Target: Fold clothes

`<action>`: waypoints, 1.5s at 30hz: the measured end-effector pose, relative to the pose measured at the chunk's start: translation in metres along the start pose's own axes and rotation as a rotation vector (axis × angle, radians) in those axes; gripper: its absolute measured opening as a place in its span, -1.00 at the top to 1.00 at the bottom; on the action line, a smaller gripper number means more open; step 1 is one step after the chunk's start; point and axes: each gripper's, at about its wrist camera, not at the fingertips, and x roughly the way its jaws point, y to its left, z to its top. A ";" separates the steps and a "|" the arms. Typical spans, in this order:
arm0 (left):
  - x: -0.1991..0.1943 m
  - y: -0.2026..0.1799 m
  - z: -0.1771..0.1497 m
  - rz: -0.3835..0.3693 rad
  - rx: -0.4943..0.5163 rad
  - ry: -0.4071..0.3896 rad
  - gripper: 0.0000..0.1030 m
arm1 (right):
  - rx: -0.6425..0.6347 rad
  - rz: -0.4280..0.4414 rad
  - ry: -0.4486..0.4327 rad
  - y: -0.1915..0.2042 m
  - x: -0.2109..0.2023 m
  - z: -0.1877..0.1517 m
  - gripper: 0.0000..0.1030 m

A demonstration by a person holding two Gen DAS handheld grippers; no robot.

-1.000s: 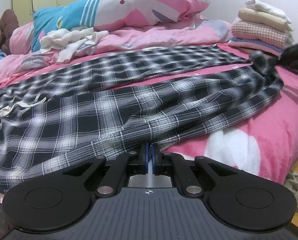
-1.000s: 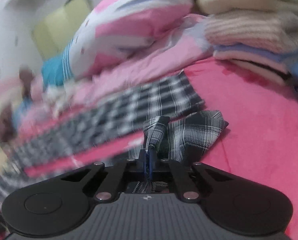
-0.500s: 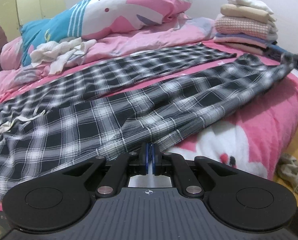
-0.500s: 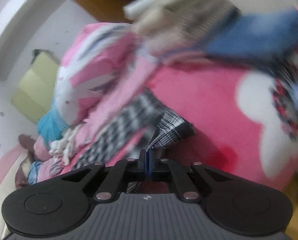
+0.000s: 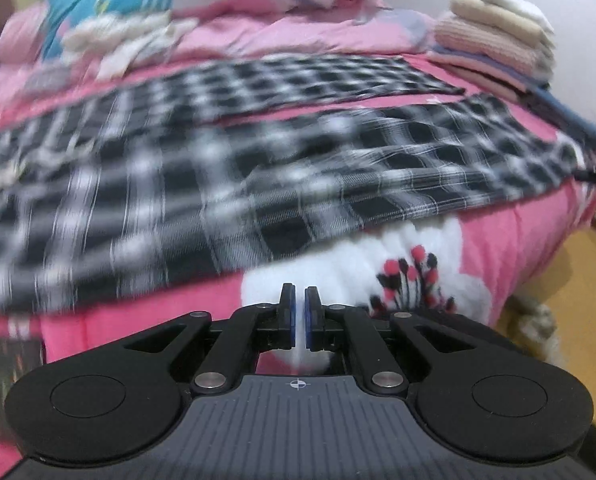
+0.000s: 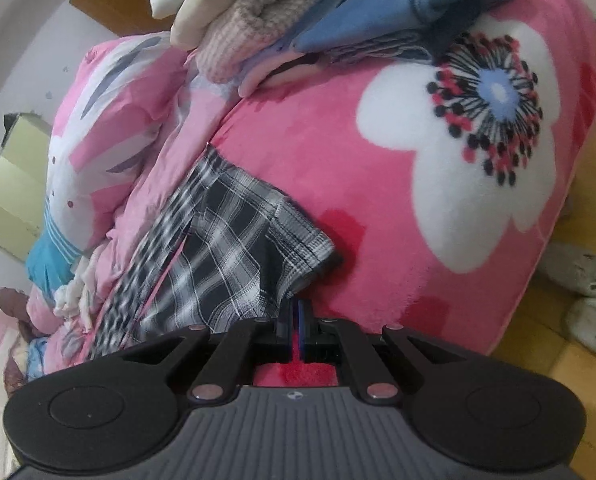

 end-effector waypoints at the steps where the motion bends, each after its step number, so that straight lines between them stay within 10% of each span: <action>1: -0.003 0.002 -0.003 -0.009 -0.039 0.011 0.93 | 0.003 0.008 -0.002 -0.001 -0.001 0.000 0.93; 8: -0.031 0.019 -0.037 0.004 -0.295 0.026 0.91 | -0.018 0.096 0.049 0.012 0.002 -0.009 0.92; 20: -0.019 0.086 -0.045 -0.083 -0.958 -0.262 0.53 | -0.013 0.243 0.177 0.037 0.017 -0.032 0.78; 25: 0.007 0.093 -0.044 -0.102 -1.063 -0.225 0.53 | 0.093 0.232 0.224 0.029 0.030 -0.046 0.41; 36: 0.015 0.096 -0.047 -0.096 -1.104 -0.299 0.59 | 0.251 0.235 0.154 0.013 0.039 -0.044 0.40; 42: 0.015 0.091 -0.048 -0.026 -1.074 -0.296 0.90 | 0.265 0.242 0.132 0.008 0.041 -0.045 0.43; 45: 0.013 0.086 -0.043 0.017 -1.042 -0.294 1.00 | 0.229 0.234 0.113 0.011 0.043 -0.046 0.80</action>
